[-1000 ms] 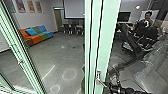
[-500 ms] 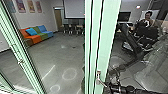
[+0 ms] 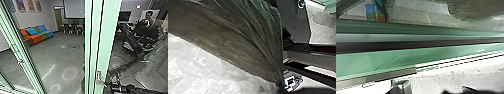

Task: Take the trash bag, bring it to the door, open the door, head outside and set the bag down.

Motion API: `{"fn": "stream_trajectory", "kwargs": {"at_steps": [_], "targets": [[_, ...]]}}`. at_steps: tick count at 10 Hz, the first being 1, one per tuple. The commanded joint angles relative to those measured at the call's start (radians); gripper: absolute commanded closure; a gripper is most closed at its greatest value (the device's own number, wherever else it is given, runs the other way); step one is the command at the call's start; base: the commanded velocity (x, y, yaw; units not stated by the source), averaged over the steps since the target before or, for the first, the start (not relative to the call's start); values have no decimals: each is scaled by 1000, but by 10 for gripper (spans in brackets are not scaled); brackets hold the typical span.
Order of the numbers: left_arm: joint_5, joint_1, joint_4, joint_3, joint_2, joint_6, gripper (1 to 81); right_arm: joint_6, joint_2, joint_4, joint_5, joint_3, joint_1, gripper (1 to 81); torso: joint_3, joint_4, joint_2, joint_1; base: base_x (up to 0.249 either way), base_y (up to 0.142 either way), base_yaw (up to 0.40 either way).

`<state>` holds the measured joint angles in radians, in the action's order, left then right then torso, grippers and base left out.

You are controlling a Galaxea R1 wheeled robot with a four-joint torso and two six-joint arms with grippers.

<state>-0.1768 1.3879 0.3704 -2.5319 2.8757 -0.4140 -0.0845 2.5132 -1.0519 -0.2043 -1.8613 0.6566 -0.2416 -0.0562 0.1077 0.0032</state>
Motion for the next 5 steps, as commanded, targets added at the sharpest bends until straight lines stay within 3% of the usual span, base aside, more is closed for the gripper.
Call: {"fn": "stream_trajectory", "kwargs": {"at_steps": [1, 5], "targets": [[-75, -46, 4, 5, -9, -2, 811, 20, -75, 30, -26, -91, 7, 10, 0, 0, 0, 0, 0, 0, 0], [-73, -46, 7, 5, -12, -2, 811, 20, -78, 27, -26, -94, -2, 10, 0, 0, 0, 0, 0, 0, 0]]}}
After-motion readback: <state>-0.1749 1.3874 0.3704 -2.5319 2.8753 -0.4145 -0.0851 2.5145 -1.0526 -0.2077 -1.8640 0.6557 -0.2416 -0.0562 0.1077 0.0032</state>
